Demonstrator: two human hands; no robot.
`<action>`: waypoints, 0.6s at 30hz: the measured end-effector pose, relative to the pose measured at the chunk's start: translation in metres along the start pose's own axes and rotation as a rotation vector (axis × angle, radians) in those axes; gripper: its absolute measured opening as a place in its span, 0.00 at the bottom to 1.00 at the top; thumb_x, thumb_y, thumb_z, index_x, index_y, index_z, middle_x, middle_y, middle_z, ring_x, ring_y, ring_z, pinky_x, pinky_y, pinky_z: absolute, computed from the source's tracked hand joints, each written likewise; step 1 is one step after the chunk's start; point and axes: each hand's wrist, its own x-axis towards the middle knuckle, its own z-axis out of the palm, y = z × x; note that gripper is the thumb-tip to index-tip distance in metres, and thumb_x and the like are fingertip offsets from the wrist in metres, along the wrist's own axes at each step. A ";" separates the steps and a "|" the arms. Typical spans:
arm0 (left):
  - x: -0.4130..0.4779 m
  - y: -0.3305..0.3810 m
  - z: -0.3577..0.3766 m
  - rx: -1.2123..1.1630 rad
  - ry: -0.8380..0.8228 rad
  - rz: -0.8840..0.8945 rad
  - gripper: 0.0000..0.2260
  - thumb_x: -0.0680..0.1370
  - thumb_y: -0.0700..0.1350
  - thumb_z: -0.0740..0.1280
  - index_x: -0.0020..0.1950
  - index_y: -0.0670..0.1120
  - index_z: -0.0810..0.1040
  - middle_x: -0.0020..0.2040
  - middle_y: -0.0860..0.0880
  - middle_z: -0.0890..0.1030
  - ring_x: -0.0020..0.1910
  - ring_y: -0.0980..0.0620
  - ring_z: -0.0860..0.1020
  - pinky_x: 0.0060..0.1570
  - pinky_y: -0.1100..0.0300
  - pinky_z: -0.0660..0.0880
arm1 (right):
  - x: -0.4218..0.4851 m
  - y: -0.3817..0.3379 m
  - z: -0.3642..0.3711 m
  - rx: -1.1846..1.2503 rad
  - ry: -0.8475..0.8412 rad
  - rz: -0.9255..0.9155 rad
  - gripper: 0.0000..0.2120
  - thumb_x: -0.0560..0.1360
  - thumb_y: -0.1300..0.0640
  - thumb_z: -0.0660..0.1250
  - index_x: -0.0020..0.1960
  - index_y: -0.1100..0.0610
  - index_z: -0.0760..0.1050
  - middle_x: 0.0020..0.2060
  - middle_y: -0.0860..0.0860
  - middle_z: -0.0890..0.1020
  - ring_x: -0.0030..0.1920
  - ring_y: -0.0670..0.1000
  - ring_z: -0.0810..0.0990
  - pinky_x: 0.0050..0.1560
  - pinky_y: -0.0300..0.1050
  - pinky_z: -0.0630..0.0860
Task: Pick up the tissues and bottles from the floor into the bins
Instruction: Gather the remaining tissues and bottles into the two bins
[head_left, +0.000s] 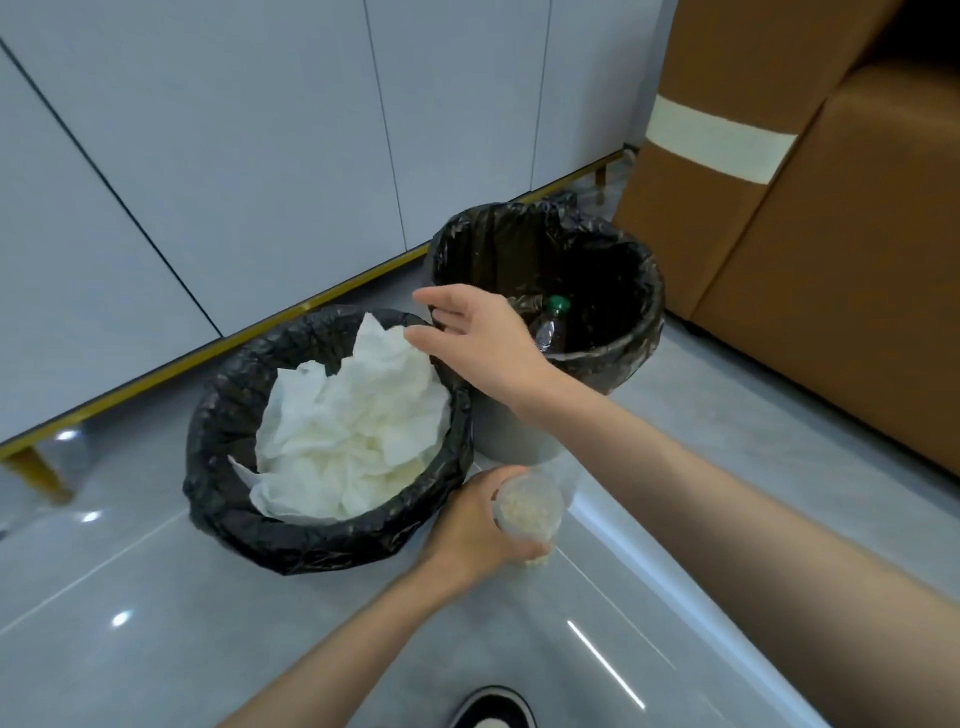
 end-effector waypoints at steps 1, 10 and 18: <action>0.000 0.000 -0.001 -0.008 -0.002 0.001 0.33 0.61 0.48 0.79 0.64 0.57 0.73 0.57 0.59 0.76 0.56 0.60 0.74 0.53 0.58 0.78 | -0.002 0.001 -0.005 -0.022 0.031 -0.037 0.20 0.75 0.56 0.69 0.67 0.53 0.73 0.64 0.47 0.76 0.65 0.45 0.73 0.65 0.40 0.71; -0.009 0.031 -0.017 -0.053 0.079 0.162 0.33 0.60 0.53 0.79 0.63 0.61 0.73 0.57 0.63 0.75 0.55 0.63 0.75 0.54 0.60 0.77 | -0.028 0.028 -0.081 -0.595 0.130 -0.156 0.07 0.77 0.51 0.66 0.52 0.48 0.81 0.46 0.40 0.81 0.50 0.40 0.78 0.52 0.39 0.76; -0.021 0.073 -0.028 -0.030 0.186 0.417 0.32 0.65 0.60 0.72 0.68 0.57 0.70 0.56 0.62 0.73 0.58 0.60 0.73 0.48 0.73 0.71 | -0.037 0.068 -0.121 -0.870 0.078 -0.233 0.11 0.72 0.47 0.71 0.54 0.48 0.81 0.43 0.45 0.83 0.46 0.48 0.77 0.54 0.43 0.69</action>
